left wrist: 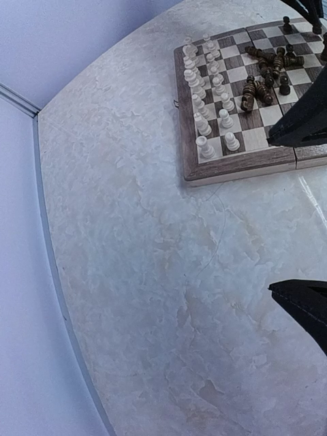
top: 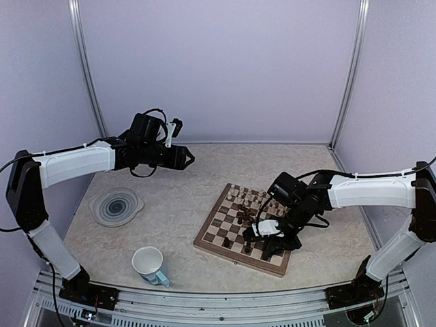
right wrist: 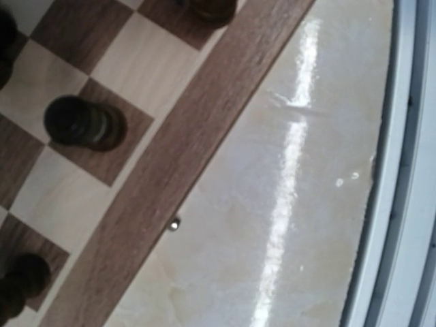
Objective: Set up the chess pieces on the board
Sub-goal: Place the knight at b8, then pick up the king from the chessboard.
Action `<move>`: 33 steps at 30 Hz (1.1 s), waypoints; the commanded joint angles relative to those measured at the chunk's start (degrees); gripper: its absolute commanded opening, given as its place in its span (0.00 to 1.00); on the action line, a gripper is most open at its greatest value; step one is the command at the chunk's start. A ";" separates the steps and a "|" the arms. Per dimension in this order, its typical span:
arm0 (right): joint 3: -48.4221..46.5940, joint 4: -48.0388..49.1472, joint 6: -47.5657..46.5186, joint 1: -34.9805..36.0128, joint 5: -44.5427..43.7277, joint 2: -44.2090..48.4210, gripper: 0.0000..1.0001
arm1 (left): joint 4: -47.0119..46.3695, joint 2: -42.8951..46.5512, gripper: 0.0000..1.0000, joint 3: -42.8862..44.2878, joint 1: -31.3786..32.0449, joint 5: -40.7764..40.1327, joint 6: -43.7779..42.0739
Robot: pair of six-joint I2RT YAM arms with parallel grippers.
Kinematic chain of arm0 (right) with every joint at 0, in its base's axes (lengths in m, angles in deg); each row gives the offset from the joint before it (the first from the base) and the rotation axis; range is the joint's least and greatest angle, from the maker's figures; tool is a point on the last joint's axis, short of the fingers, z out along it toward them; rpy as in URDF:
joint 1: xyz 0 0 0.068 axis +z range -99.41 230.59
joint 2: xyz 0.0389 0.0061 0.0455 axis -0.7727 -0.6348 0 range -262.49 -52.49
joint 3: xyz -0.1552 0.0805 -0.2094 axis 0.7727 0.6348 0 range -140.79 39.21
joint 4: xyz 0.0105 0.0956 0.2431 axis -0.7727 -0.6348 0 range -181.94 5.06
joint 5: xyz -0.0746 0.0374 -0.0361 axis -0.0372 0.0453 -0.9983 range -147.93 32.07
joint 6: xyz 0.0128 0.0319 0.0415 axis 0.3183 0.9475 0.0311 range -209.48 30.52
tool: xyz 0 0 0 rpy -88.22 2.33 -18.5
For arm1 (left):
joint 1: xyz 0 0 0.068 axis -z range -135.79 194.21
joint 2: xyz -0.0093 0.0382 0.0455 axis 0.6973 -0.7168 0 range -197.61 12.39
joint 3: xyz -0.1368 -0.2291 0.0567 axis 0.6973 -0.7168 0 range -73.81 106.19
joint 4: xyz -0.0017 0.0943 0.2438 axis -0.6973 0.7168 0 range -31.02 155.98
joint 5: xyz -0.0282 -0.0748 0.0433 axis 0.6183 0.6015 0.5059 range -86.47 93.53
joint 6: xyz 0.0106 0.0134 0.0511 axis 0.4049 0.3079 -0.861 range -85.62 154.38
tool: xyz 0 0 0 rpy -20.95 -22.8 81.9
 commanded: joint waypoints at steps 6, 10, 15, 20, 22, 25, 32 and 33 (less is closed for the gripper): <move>1.20 1.12 -0.34 0.52 -0.68 -1.33 0.09 | 0.30 0.01 0.66 2.26 -0.23 0.15 -0.76; 1.78 1.42 -0.45 0.53 -1.09 -1.48 0.09 | 0.30 0.02 0.66 2.20 -0.15 0.25 -0.76; 2.38 1.97 -0.33 0.56 -1.82 -1.39 0.12 | 0.38 0.07 0.66 2.35 -0.06 0.37 -0.76; 2.63 2.11 -0.06 0.52 -1.96 -0.79 0.31 | 0.38 0.02 0.67 2.34 -0.06 0.36 -0.76; 2.34 1.81 0.02 0.56 -1.50 -0.25 0.39 | 0.48 -0.07 0.67 2.31 -0.01 0.37 -0.85; 1.27 0.63 -0.21 0.53 -0.74 0.86 0.46 | 0.47 -0.08 0.67 2.35 0.03 0.30 -0.85; -3.63 -1.59 -0.86 -2.82 -0.21 3.83 0.44 | 0.65 -0.50 0.67 2.44 0.27 0.39 -1.11; -4.39 -0.87 -0.43 -4.52 0.51 3.95 0.42 | 0.68 -0.55 0.67 2.56 0.37 0.30 -1.19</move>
